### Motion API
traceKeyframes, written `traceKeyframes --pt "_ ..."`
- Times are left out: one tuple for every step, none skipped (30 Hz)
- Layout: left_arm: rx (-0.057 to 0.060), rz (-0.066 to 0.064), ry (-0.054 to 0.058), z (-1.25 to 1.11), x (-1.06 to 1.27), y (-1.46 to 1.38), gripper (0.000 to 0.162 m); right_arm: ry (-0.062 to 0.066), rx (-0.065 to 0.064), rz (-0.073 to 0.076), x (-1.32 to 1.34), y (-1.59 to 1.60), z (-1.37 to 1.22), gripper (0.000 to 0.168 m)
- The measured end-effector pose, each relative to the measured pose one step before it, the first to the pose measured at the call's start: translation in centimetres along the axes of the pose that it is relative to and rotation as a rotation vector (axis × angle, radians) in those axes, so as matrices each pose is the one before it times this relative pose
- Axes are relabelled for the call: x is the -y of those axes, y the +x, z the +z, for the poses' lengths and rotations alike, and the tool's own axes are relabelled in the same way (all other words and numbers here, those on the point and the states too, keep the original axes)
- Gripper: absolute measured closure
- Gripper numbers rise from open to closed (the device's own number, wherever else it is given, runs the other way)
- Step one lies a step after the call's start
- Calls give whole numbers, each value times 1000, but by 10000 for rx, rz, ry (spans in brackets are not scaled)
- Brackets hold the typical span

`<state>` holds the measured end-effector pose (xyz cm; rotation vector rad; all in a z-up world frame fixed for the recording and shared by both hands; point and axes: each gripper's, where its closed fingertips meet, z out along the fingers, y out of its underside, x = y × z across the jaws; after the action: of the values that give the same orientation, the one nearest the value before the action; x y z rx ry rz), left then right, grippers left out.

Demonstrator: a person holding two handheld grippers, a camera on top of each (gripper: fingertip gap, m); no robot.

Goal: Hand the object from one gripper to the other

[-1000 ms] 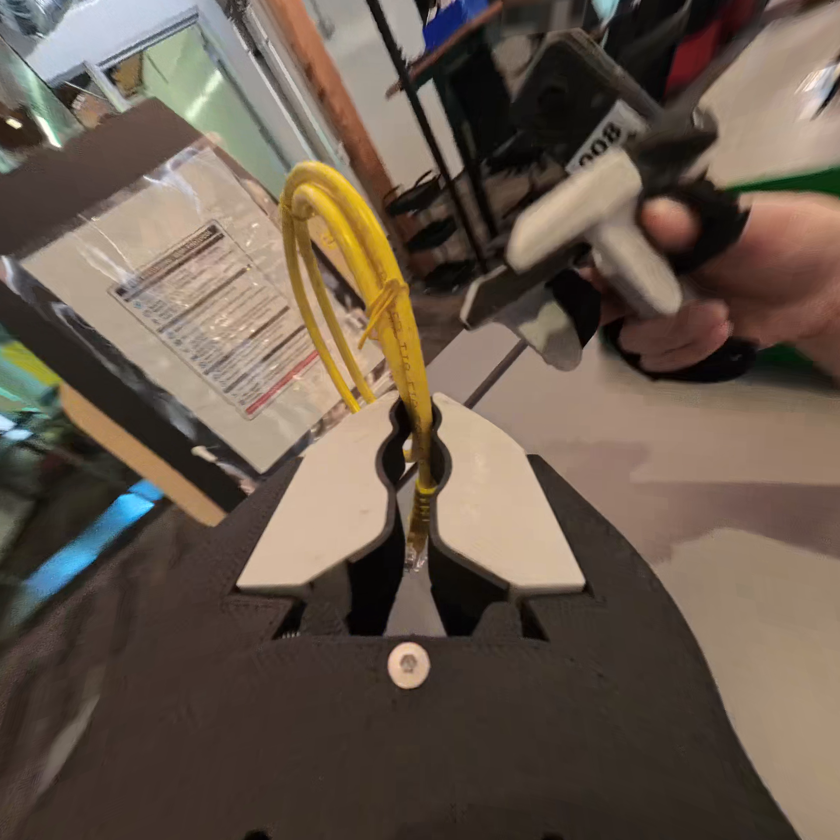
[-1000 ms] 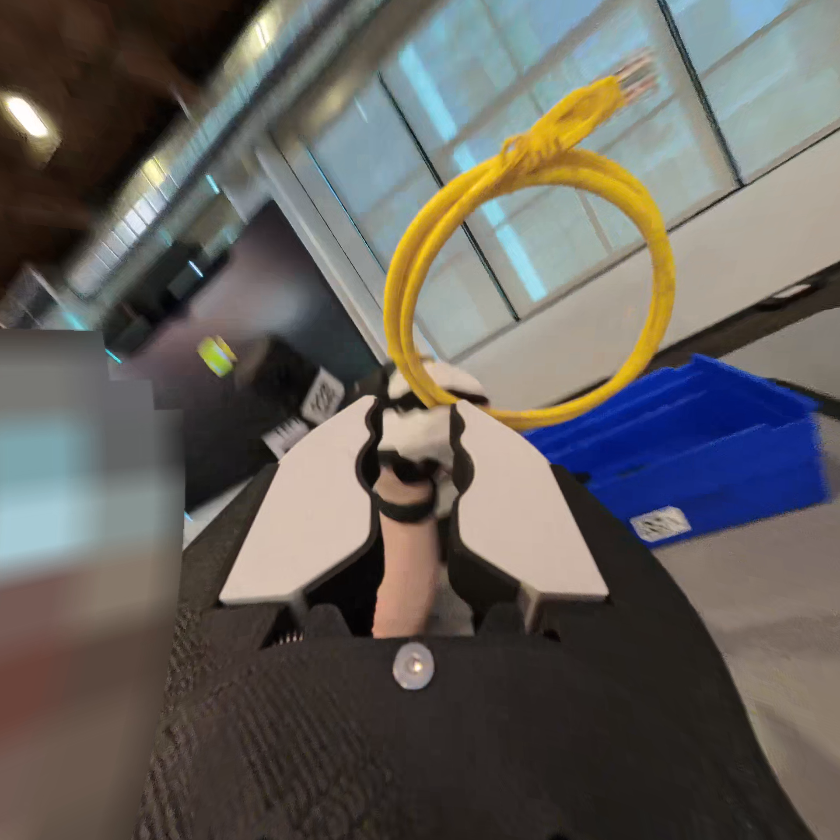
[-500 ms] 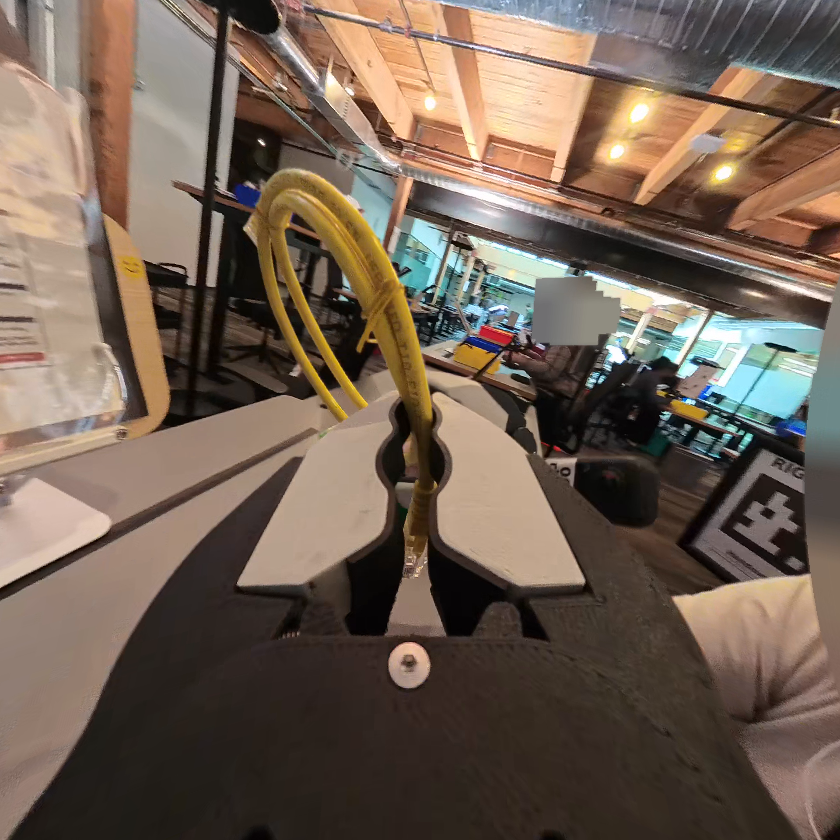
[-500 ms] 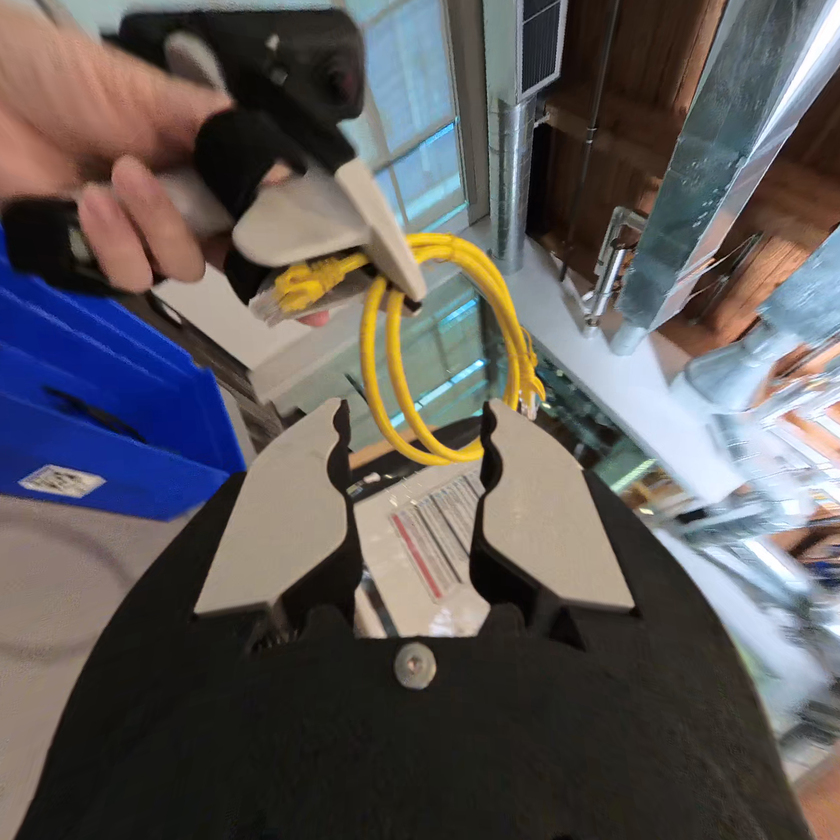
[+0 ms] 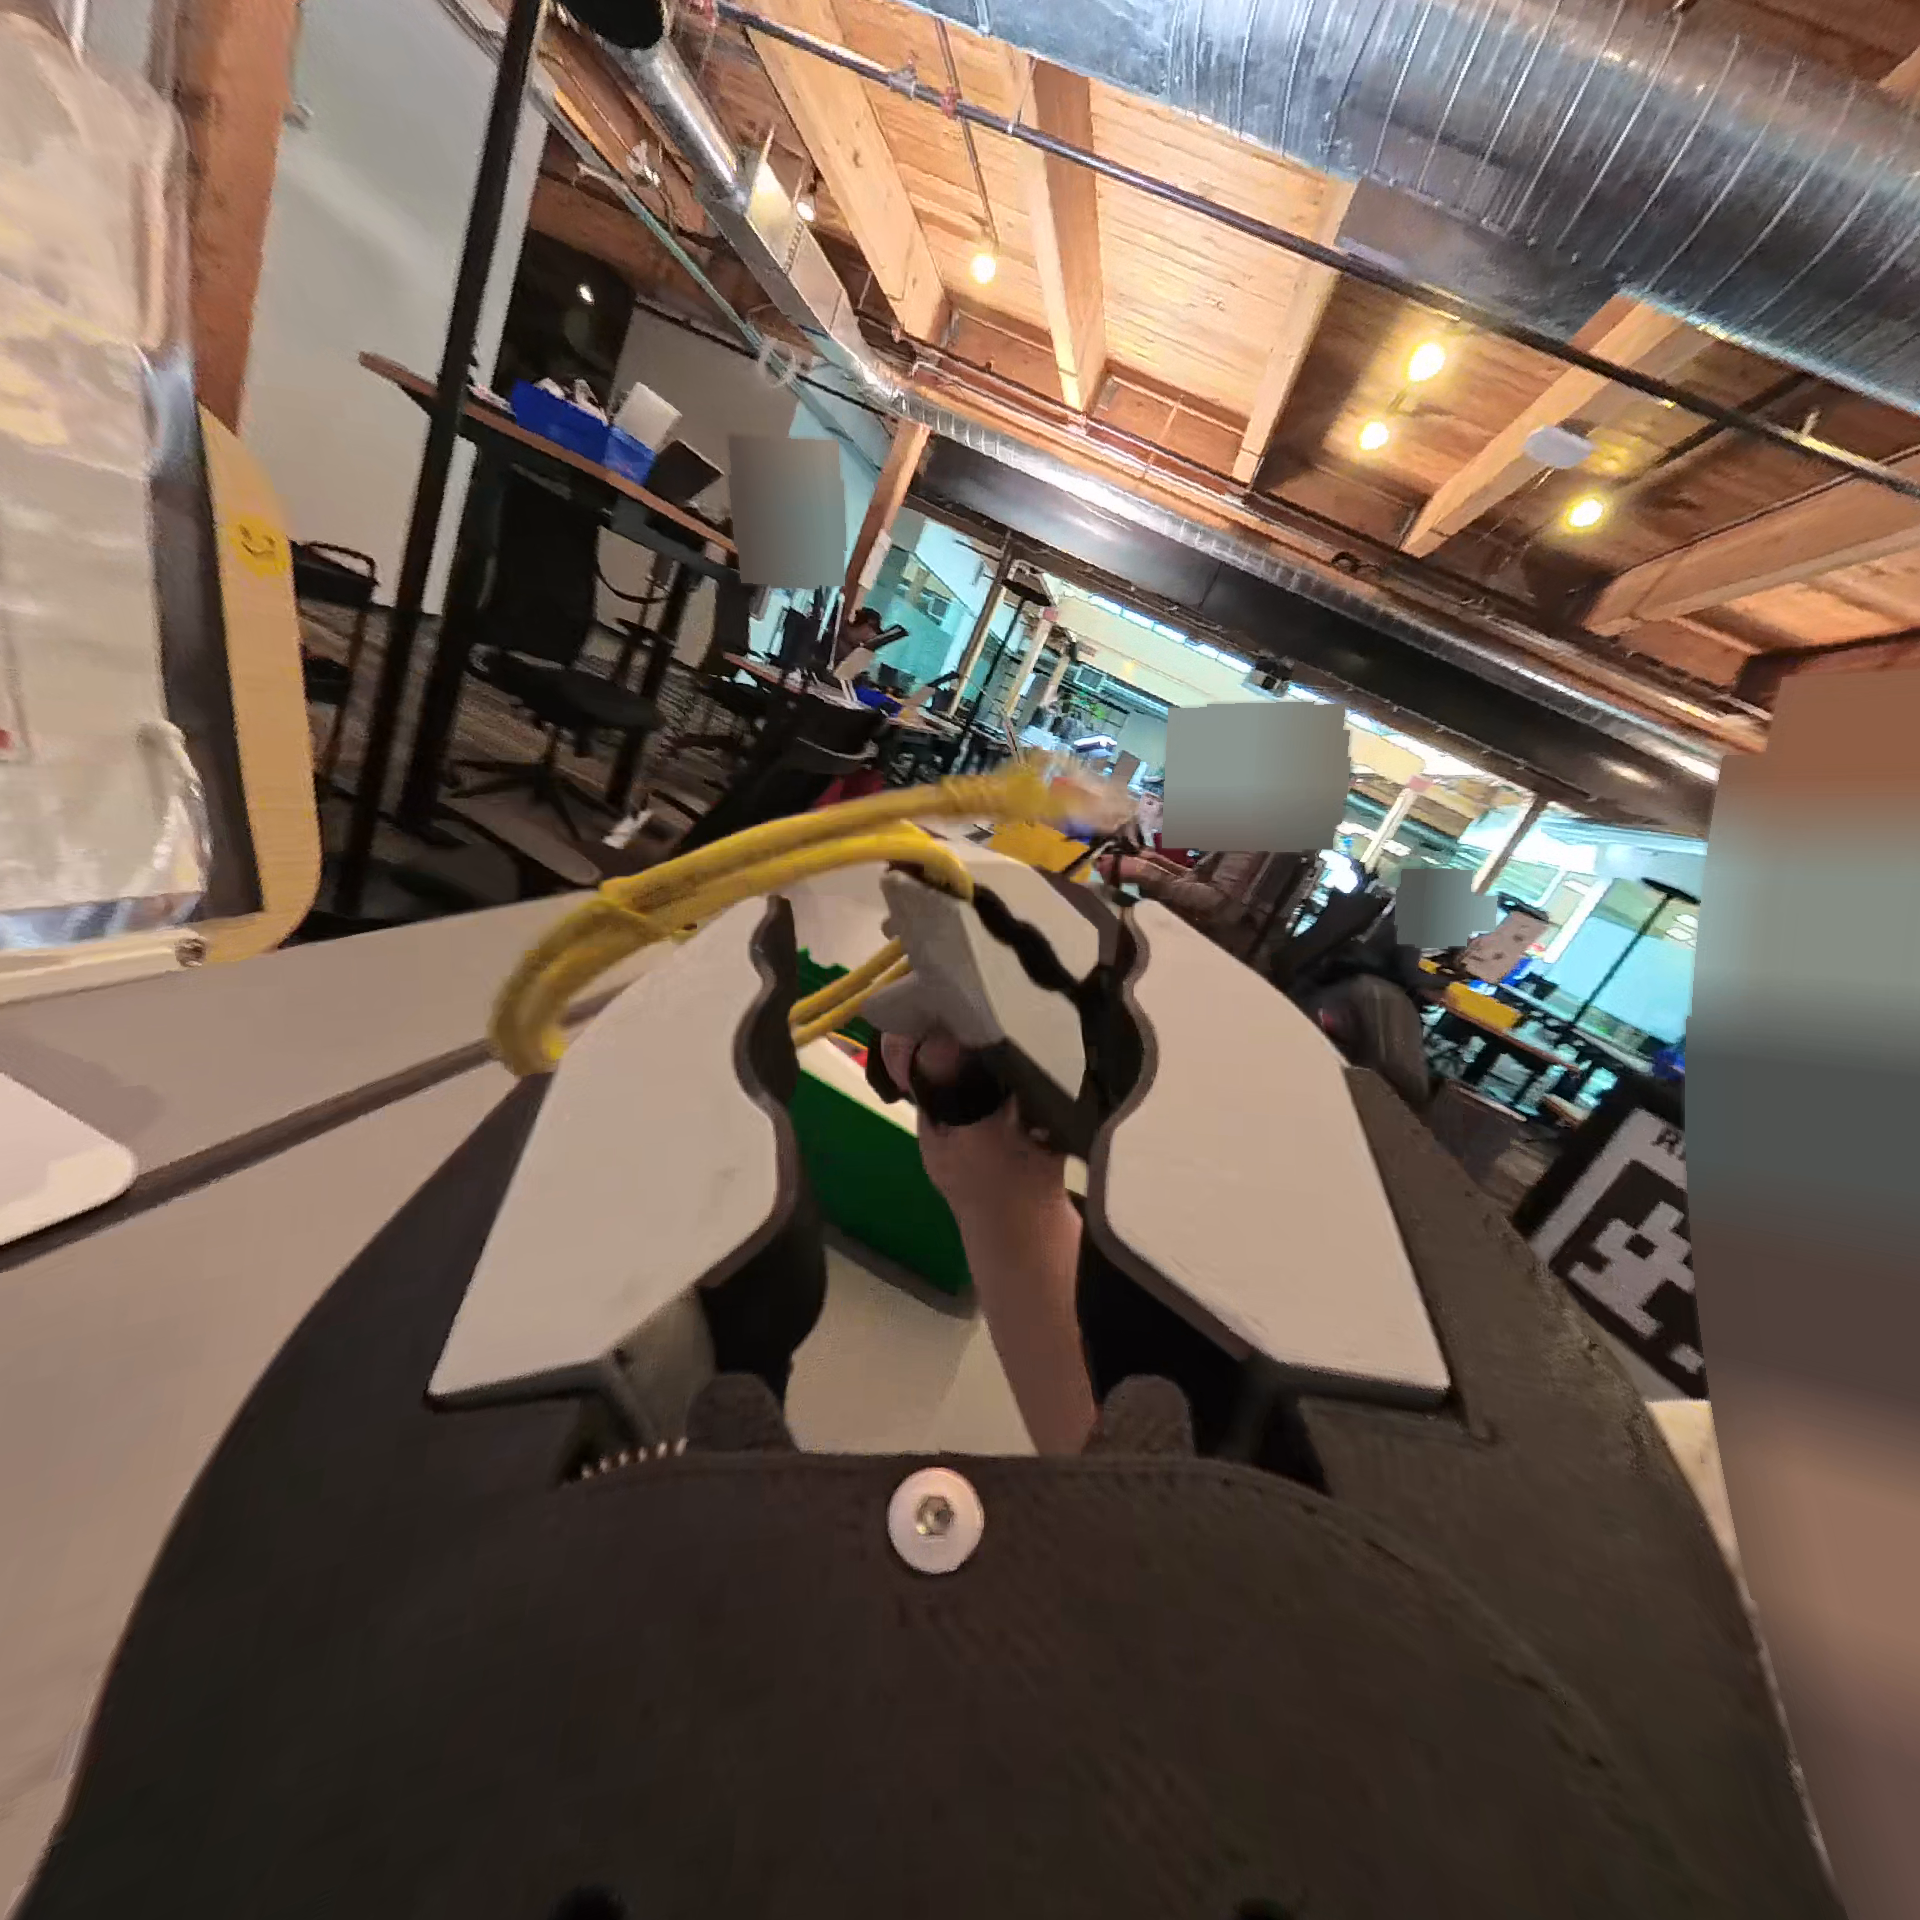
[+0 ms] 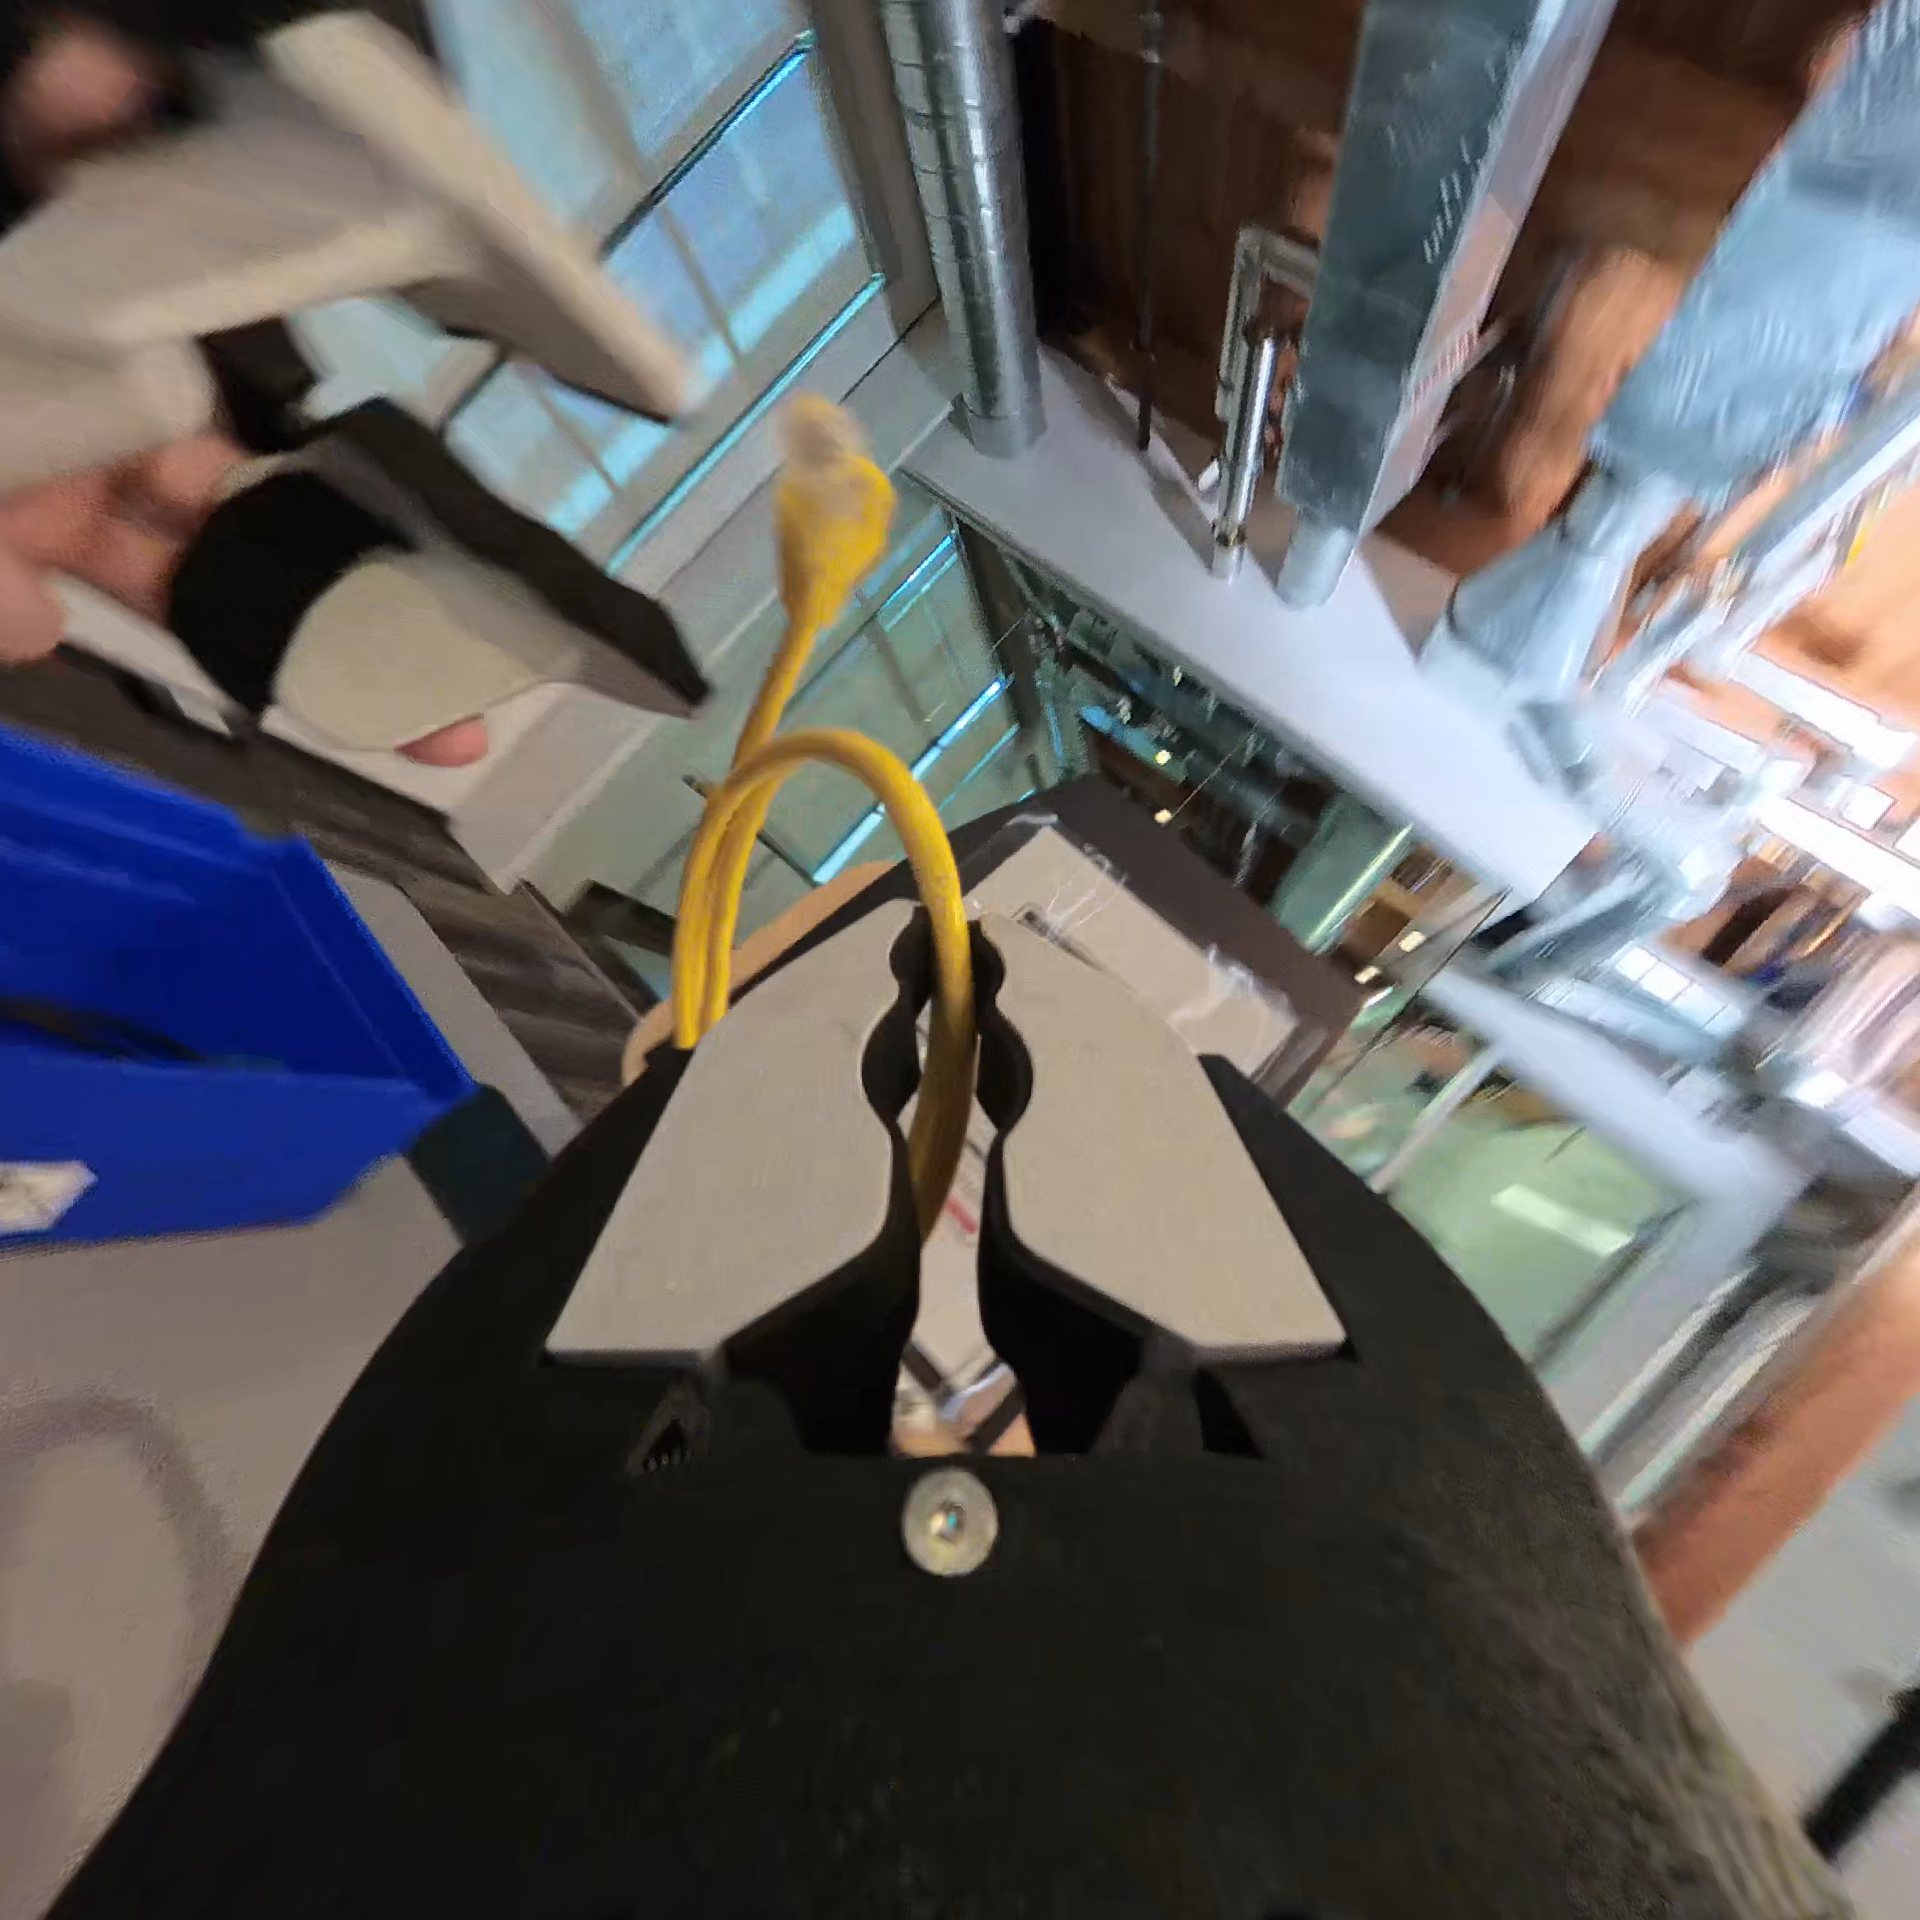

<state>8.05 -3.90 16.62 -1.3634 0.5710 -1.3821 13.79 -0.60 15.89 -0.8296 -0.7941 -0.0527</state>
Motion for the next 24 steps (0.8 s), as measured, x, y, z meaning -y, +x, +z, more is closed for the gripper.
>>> traceKeyframes --pt "44 314 98 -239 246 189 104 23 114 1268 -387 1044 -185 162" --pt "133 297 53 -209 192 20 102 65 325 1450 -198 893 -205 162" --pt "316 353 -15 -181 94 -306 99 124 410 1570 41 819 -259 162" --pt "525 461 -87 -160 -43 -639 97 134 513 1644 181 690 -312 162" --pt "674 557 -129 -99 -144 -896 96 16 776 1707 150 301 -303 162" --pt "709 601 -141 -23 -203 -944 94 -77 937 1639 110 -19 -357 162" --pt "473 551 -112 78 -204 -556 92 4 866 1335 221 -116 -433 162" --pt "53 345 -62 160 -192 101 92 178 613 890 374 -27 -497 162" --pt "-355 24 -49 240 -175 712 91 356 267 483 565 181 -524 162" --pt "-607 -242 -65 313 -181 1054 91 346 13 279 556 354 -489 162" --pt "-633 -324 -49 377 -162 1068 92 164 -68 229 361 382 -407 162" --pt "-416 -241 -13 414 -143 701 93 46 -44 171 259 300 -377 162" --pt "-133 -102 -37 401 -210 272 95 96 -55 140 380 282 -455 162" --pt "63 39 -132 346 -344 -43 97 228 -125 158 649 364 -657 162" --pt "137 118 -213 281 -439 -150 98 381 -206 201 987 510 -919 162" --pt "125 130 -230 218 -434 -136 98 549 -341 154 1362 699 -1235 162" --pt "83 106 -199 170 -350 -53 99 607 -589 -10 1634 1017 -1534 162" --pt "29 75 -145 116 -259 34 100 505 -854 -248 1713 1376 -1754 162" --pt "7 51 -95 101 -168 83 101 382 -1098 -499 1713 1777 -1920 163" --pt "11 51 -78 73 -122 73 102 272 -1270 -636 1634 2129 -2005 163" --pt "19 55 -54 68 -80 61 103 148 -1300 -667 1419 2395 -1977 162" --pt "28 47 -20 65 -32 44 103 16 -1249 -627 1085 2553 -1833 162" --pt "21 36 -17 57 -34 34 105 -96 -1217 -508 687 2739 -1662 162" --pt "1 28 -34 54 -63 46 105 -157 -1183 -334 275 2851 -1392 162"
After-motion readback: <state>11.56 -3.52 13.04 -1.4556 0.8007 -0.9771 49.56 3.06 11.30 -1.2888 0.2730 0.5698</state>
